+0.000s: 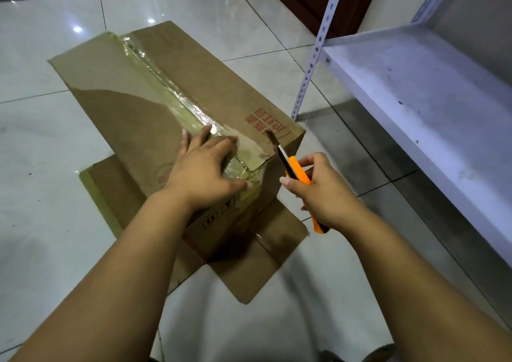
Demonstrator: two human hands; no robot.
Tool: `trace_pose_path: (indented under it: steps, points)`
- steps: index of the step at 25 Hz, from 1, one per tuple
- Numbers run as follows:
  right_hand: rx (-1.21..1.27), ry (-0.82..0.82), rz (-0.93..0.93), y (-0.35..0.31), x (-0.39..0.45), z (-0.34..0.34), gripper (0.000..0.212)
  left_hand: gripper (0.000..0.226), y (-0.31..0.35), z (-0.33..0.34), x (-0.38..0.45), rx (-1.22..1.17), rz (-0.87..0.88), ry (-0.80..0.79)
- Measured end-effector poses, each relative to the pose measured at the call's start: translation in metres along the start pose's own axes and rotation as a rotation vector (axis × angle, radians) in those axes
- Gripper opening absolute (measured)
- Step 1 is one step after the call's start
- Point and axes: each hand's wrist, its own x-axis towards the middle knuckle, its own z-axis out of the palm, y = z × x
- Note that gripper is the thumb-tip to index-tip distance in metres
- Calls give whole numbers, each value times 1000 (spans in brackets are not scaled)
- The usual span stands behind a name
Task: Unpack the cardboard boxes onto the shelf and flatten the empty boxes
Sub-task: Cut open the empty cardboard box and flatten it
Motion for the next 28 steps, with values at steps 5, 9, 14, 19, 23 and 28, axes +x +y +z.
trace_pose_path:
  steps: [5, 9, 14, 19, 23, 28]
  points:
    - [13, 13, -49, 0, 0, 2, 20, 56, 1, 5, 3, 4, -12, -3]
    - [-82, -47, -84, 0, -2, 0, 13, 62, -2, 7, 4, -23, -9, -15]
    - [-167, -44, -127, -2, -2, 4, 14, 64, -1, 4, 8, -77, -61, -63]
    - [-208, -13, -146, -3, 2, 12, 15, 22, 0, 3, 16, -180, -132, 13]
    - [-269, 30, -165, 3, 2, 15, 14, 18, 0, 3, 18, -140, -133, -17]
    - [-391, 89, -191, 7, -2, 9, 10, 21, 4, -3, 17, -172, -151, -25]
